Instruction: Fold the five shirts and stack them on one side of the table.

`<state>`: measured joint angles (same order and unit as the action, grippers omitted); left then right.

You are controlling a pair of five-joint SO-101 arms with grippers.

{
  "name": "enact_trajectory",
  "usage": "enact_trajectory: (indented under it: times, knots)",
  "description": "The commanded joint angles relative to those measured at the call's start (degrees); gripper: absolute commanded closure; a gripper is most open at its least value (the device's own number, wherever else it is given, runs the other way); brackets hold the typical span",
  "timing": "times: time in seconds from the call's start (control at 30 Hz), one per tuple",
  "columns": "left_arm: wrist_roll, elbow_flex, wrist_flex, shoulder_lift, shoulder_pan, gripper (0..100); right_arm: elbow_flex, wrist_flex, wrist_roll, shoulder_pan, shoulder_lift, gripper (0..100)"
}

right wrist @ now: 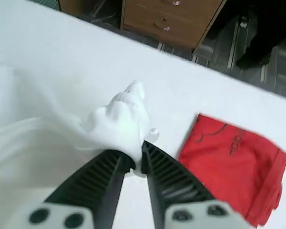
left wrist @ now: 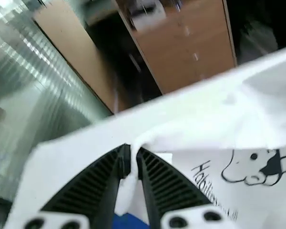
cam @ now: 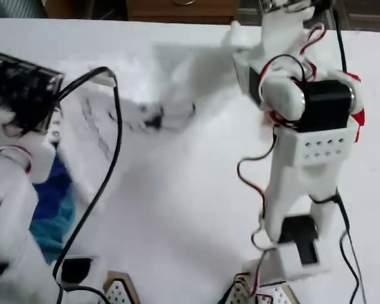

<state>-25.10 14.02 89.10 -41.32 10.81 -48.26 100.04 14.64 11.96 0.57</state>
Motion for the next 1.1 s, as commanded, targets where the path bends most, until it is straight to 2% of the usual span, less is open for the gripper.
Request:
enact_trajectory:
  times: [0.0, 0.13, 0.33, 0.5, 0.77, 0.97, 1.07]
  knots:
    - [-3.96, -10.51, 3.34, -0.09, -0.26, 97, 20.04, 0.57, -0.09, -0.75, 7.08, 97.8]
    - [-8.88, -28.53, 2.9, 0.0, 1.23, 97, 41.93, -7.16, -0.09, -0.75, 9.89, 97.8]
    - [-9.93, -51.56, -9.58, 0.18, 8.53, 97, 74.11, -26.86, -0.09, -0.31, 13.67, 97.8]
    - [-10.02, -63.69, -15.47, 0.26, 10.73, 97, 89.23, -32.04, 1.41, -1.19, 18.42, 97.8]
    - [-9.58, -72.4, -23.74, 0.26, 10.64, 97, 94.33, -33.89, 6.51, -1.54, 24.92, 96.7]
    - [-9.49, -76.35, -28.57, 0.26, 10.64, 97, 85.71, -30.99, 6.51, -1.71, 33.63, 77.5]
    - [-9.49, -79.96, -32.26, 0.09, 10.64, 97, 84.13, -35.82, 6.33, -1.71, 35.38, 78.5]
